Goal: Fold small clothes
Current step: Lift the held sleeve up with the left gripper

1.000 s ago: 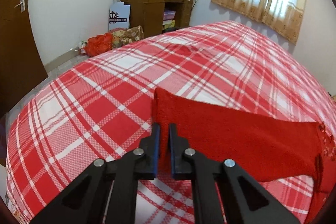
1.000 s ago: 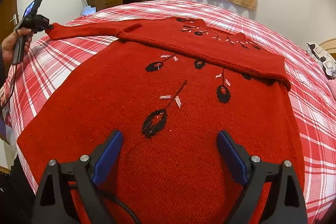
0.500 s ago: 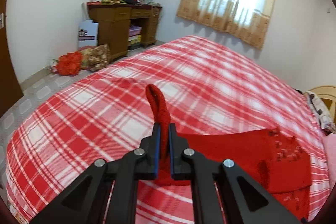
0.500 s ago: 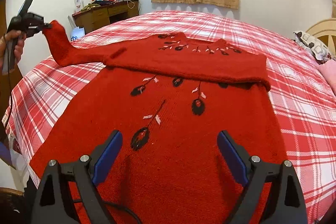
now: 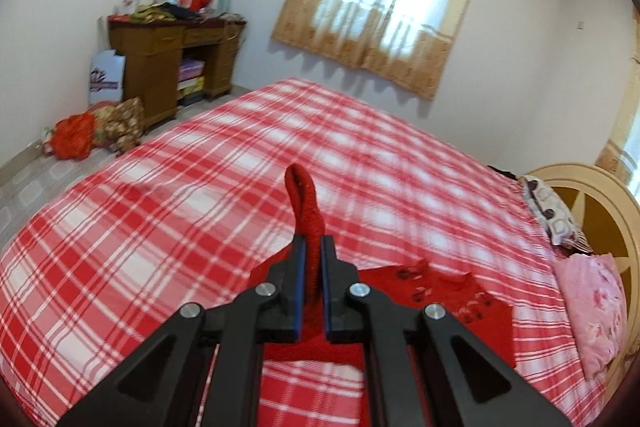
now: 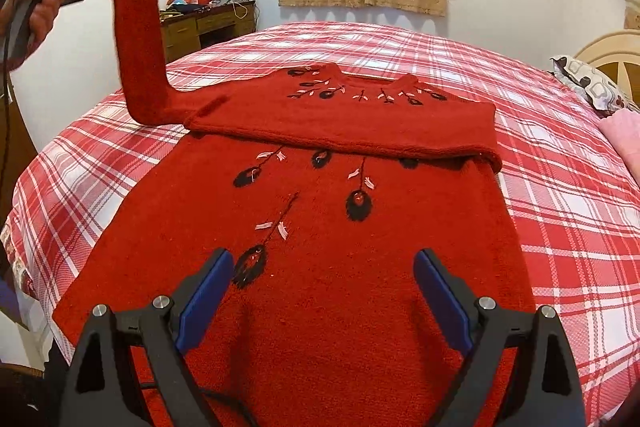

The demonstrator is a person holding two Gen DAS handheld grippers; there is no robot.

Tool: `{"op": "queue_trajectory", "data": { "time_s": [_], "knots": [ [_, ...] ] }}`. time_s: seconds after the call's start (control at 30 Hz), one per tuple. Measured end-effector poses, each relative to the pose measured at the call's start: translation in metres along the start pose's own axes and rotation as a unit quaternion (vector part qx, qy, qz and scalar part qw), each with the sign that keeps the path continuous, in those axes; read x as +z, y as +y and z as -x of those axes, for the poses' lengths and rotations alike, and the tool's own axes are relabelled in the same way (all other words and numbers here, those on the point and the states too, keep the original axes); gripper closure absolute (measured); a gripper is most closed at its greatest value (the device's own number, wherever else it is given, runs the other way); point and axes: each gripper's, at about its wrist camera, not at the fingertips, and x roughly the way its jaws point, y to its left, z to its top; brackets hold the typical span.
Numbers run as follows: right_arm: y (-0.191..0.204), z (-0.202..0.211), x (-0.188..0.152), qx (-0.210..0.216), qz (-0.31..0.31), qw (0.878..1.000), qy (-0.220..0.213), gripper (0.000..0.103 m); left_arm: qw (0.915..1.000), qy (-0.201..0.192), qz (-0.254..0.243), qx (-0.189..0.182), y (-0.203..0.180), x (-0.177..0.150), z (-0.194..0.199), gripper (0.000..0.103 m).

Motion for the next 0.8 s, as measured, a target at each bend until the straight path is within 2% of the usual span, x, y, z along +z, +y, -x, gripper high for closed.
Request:
{"op": "queue_trajectory", "data": {
  "time_s": [0.33,0.67,0.8],
  "knots": [
    [0.001,-0.002,-0.003,0.006,0.001,1.0,0.004,0.011,0.9992,0.001,-0.007,-0.04,-0.063,0.006,-0.01,0.096],
    [0.003,-0.009,-0.007,0.01,0.001,1.0,0.013,0.011,0.9957,-0.008,-0.042,-0.082,-0.144,0.01,-0.011,0.096],
    [0.005,-0.012,-0.009,0.011,0.003,1.0,0.016,0.011,0.9937,-0.001,-0.06,-0.095,-0.176,0.001,-0.019,0.096]
  ]
}}
